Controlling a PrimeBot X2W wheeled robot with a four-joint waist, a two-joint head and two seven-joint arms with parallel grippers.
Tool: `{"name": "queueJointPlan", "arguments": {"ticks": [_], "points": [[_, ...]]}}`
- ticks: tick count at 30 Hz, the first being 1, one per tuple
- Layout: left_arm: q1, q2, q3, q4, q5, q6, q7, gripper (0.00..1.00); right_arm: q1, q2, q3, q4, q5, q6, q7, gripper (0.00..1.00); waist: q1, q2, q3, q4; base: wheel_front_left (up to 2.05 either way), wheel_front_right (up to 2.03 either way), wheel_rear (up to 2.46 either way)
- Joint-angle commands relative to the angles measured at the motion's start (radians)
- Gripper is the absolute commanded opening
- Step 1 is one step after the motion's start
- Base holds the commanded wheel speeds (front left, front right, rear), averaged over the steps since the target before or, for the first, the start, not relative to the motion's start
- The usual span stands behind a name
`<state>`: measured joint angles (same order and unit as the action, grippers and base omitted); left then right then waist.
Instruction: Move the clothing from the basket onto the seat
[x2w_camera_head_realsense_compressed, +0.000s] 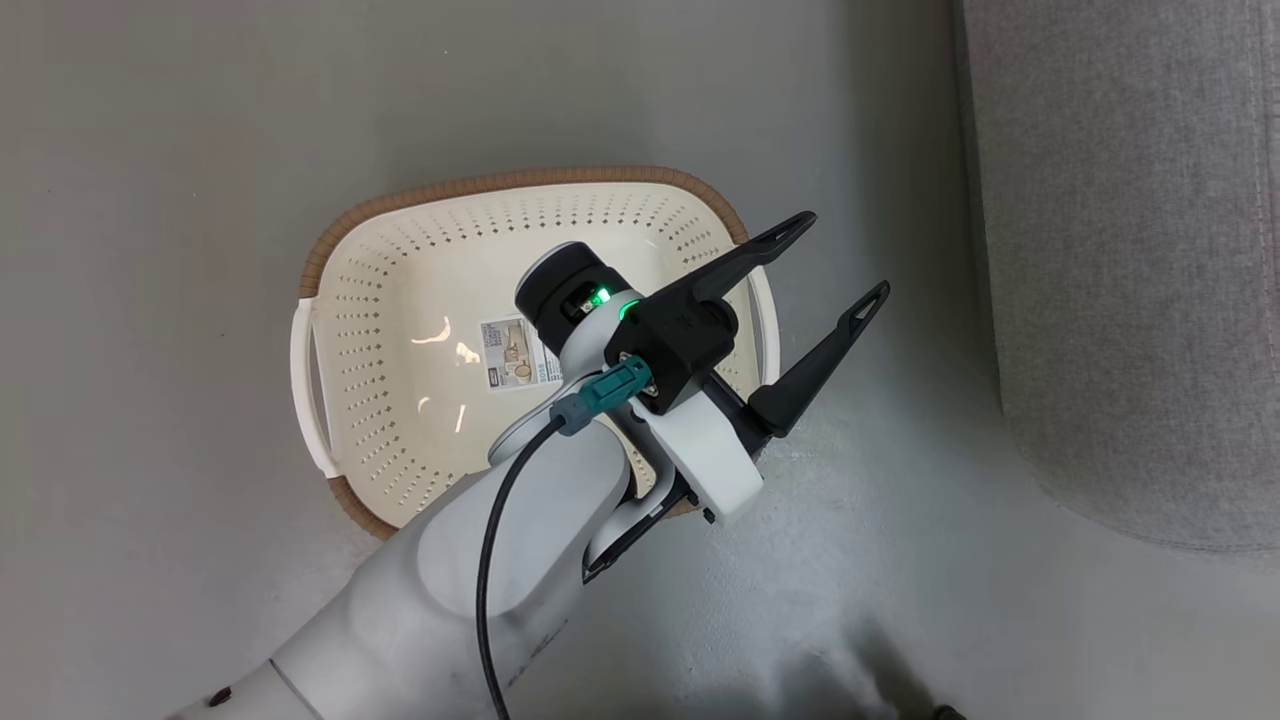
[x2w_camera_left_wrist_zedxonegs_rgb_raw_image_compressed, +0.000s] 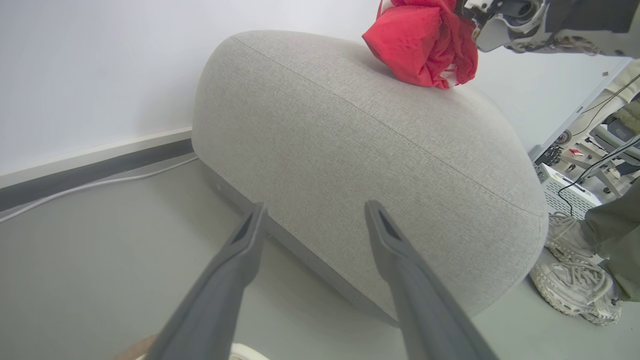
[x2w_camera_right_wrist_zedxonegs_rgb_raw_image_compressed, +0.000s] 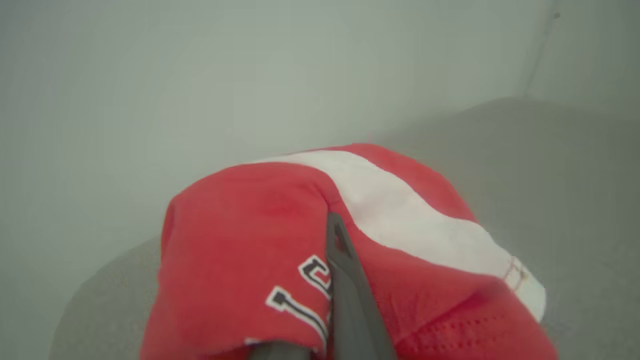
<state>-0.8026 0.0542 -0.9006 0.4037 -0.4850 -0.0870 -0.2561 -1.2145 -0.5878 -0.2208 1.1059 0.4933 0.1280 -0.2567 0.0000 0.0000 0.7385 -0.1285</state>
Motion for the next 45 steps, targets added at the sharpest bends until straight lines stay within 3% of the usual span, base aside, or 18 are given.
{"name": "queueJointPlan", "arguments": {"ticks": [1,2,3,12,23,32,45], "points": [[-0.004,-0.004,0.021,-0.027,-0.005,0.004,-0.006,1.00,0.045,-0.032,0.004,-0.015,0.012,0.003,-0.005,0.47,0.0000,0.0000,-0.002,-0.002,0.00,0.00,0.00],[-0.003,-0.004,0.022,-0.030,-0.006,0.004,-0.006,1.00,0.065,-0.025,0.012,-0.020,0.029,0.003,-0.005,0.96,0.0000,0.0000,-0.007,-0.003,0.00,0.00,0.00],[-0.002,-0.004,0.022,-0.031,-0.008,0.004,-0.006,1.00,0.091,-0.016,0.029,-0.024,0.040,0.003,-0.005,1.00,0.0000,0.0000,-0.013,-0.004,0.00,0.00,0.00],[0.024,-0.004,0.037,-0.036,-0.022,-0.002,-0.006,1.00,0.318,0.025,0.120,-0.129,0.143,0.003,-0.005,1.00,0.0000,0.0000,-0.089,-0.009,0.00,0.00,0.00],[0.132,-0.004,0.137,-0.034,-0.018,-0.005,-0.006,1.00,0.541,0.087,0.212,-0.323,0.182,0.003,-0.005,1.00,0.0000,0.0000,-0.262,0.005,0.00,0.00,0.00],[0.278,-0.004,0.277,-0.049,0.002,0.012,-0.006,1.00,0.607,0.127,0.296,-0.455,0.146,0.003,-0.005,1.00,0.0000,0.0000,-0.449,0.060,0.00,0.00,0.00],[0.470,0.005,0.526,-0.020,0.090,0.024,-0.006,1.00,0.698,0.212,0.393,-0.538,0.082,0.003,-0.005,1.00,0.0000,0.0000,-0.633,0.153,0.00,0.00,0.00]]}}
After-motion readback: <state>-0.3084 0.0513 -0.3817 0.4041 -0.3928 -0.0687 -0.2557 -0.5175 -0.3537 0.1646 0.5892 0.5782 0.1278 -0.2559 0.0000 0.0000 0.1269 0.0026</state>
